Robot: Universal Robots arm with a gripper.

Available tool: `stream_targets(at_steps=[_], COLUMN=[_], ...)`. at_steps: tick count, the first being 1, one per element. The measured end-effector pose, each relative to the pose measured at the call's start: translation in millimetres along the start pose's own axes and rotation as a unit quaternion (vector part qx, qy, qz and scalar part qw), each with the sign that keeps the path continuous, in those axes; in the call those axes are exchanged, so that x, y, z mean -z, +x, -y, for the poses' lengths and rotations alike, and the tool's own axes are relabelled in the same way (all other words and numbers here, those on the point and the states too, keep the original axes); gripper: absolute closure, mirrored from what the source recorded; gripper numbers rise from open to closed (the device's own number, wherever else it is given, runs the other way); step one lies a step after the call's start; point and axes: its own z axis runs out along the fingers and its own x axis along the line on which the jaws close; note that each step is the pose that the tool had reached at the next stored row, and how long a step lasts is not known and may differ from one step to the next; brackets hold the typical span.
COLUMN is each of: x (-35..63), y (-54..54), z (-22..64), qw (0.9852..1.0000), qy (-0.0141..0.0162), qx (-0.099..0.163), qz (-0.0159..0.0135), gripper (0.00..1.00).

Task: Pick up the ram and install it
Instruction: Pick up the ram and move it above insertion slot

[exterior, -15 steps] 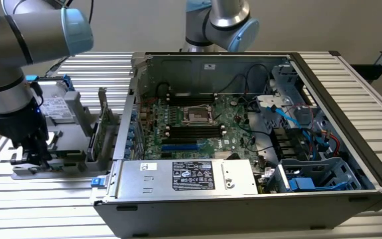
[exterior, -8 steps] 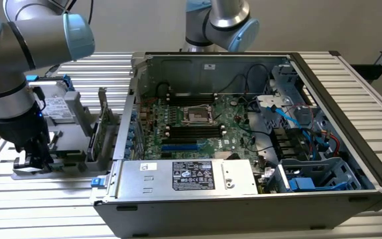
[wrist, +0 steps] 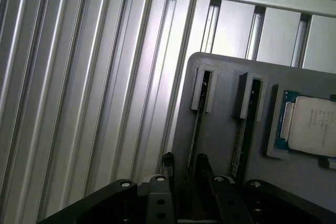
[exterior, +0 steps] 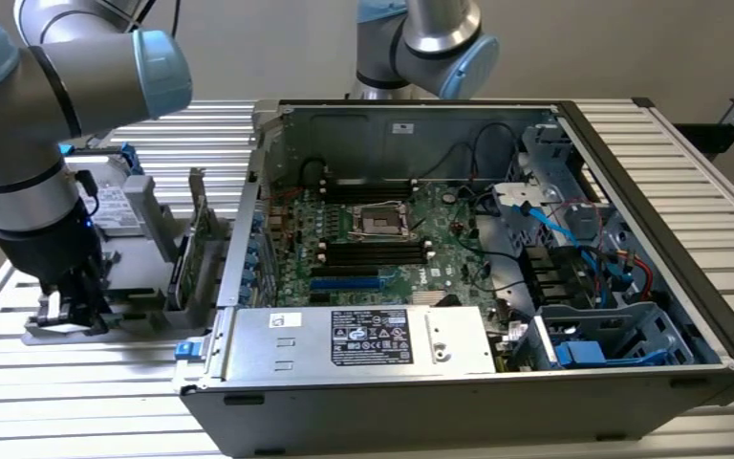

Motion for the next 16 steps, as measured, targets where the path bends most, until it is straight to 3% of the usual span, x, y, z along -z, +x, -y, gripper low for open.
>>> stream_targets(at_steps=[5,9,16], x=[-0.5,-2.5,-2.3], y=[0.1,0.0,0.7], z=[0.3,0.6,4.4], qw=[1.0,0.9995,0.9994], qy=[-0.0004,-0.0024,-0.0025], qx=[-0.003,-0.03,-0.034], qz=[0.0002,0.0027,0.0034], gripper=[0.69,0.69,0.69])
